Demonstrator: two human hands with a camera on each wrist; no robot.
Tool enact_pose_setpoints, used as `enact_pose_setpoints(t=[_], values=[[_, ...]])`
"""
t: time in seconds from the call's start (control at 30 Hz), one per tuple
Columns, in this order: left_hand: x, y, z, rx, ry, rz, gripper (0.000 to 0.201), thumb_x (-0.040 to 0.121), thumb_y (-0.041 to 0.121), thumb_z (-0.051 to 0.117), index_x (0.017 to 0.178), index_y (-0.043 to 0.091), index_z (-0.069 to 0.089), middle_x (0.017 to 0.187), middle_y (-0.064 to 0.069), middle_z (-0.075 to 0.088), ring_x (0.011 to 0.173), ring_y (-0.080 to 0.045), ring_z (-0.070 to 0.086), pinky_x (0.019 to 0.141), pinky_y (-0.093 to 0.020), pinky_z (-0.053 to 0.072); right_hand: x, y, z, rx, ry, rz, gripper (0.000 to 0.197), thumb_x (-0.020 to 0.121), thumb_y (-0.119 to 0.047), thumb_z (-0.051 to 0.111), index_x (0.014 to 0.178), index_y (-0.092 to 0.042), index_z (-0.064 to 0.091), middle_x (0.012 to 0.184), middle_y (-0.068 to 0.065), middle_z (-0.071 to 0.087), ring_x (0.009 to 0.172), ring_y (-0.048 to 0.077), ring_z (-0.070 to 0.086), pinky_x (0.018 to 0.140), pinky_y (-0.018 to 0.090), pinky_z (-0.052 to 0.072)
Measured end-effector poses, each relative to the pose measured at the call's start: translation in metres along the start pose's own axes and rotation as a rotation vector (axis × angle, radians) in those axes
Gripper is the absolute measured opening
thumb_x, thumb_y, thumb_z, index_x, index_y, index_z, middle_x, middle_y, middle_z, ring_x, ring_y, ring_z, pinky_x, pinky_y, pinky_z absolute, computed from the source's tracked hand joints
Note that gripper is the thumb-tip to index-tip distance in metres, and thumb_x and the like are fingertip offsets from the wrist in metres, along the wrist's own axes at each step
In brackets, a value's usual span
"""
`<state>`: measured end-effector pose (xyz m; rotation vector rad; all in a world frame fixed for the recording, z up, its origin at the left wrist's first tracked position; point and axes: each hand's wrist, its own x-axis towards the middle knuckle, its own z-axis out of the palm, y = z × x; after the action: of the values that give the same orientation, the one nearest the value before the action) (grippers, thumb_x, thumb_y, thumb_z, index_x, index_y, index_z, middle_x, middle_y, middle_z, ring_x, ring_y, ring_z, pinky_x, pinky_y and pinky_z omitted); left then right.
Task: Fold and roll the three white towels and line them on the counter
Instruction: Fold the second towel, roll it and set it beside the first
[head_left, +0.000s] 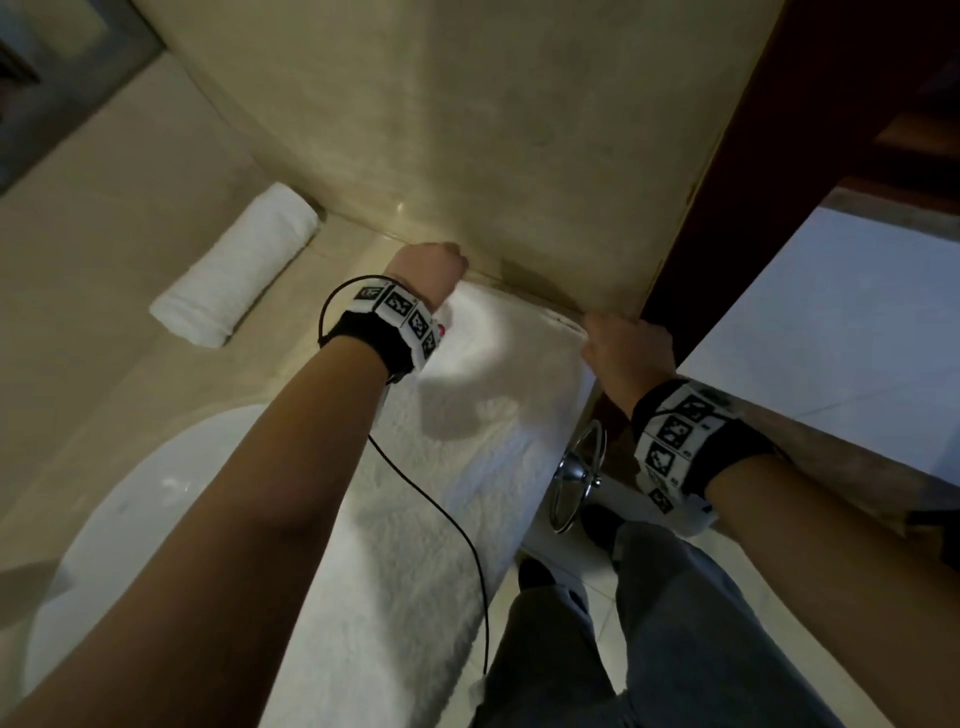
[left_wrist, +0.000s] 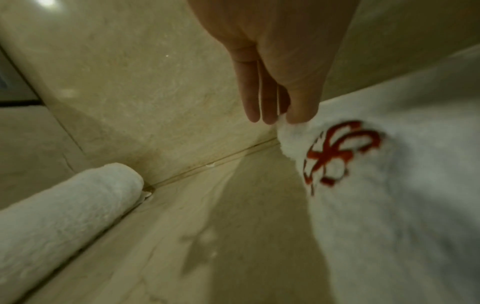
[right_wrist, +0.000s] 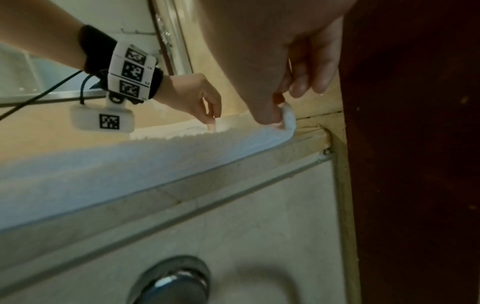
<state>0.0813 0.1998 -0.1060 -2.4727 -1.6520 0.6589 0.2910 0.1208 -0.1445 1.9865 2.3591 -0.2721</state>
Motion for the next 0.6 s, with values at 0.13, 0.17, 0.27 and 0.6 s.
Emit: enact_pose_setpoints(t=[0.13,0.17,0.27,0.6], values=[[-0.004,0.000,0.017,0.145,-0.004,0.070,0.027,0.094,0.002,0.039,0.115,0.001,0.056,0.122,-0.014,0.054,0.120,-0.031,0.047,0.080,-0.039,0.046,-0.005,-0.004,-0.001,-0.139,-0.071,-0.166,0.009,0.056,-0.007,0.073,0.060,-0.011,0.067,0.059,0.004,0.062,0.050,0.022,0.061,0.034,0.017,0.035],[-0.003,0.002,0.020,0.182,-0.013,0.093,0.028,0.094,0.002,0.037,0.116,0.000,0.055,0.123,-0.014,0.053,0.125,-0.029,0.041,0.082,-0.038,0.045,-0.002,-0.002,0.004,-0.149,-0.069,-0.192,0.011,0.062,-0.009,0.058,0.058,-0.014,0.067,0.061,0.001,0.062,0.054,0.020,0.061,0.032,0.016,0.033],[-0.001,0.005,0.027,0.295,-0.008,0.163,0.030,0.094,0.008,0.037,0.116,0.004,0.057,0.120,-0.009,0.057,0.126,-0.028,0.038,0.090,-0.035,0.040,-0.007,-0.003,0.003,-0.205,0.013,-0.326,0.028,0.062,-0.010,0.035,0.053,-0.014,0.061,0.062,0.001,0.060,0.059,0.020,0.061,0.034,0.017,0.033],[-0.010,-0.001,0.034,-0.024,-0.036,0.082,0.030,0.095,0.018,0.041,0.105,0.001,0.064,0.112,-0.015,0.059,0.104,-0.031,0.055,0.083,-0.038,0.046,-0.003,-0.001,0.024,0.139,-0.060,-0.237,0.029,0.087,-0.015,0.041,0.078,-0.001,0.064,0.085,0.016,0.062,0.092,0.033,0.060,0.071,0.036,0.053]])
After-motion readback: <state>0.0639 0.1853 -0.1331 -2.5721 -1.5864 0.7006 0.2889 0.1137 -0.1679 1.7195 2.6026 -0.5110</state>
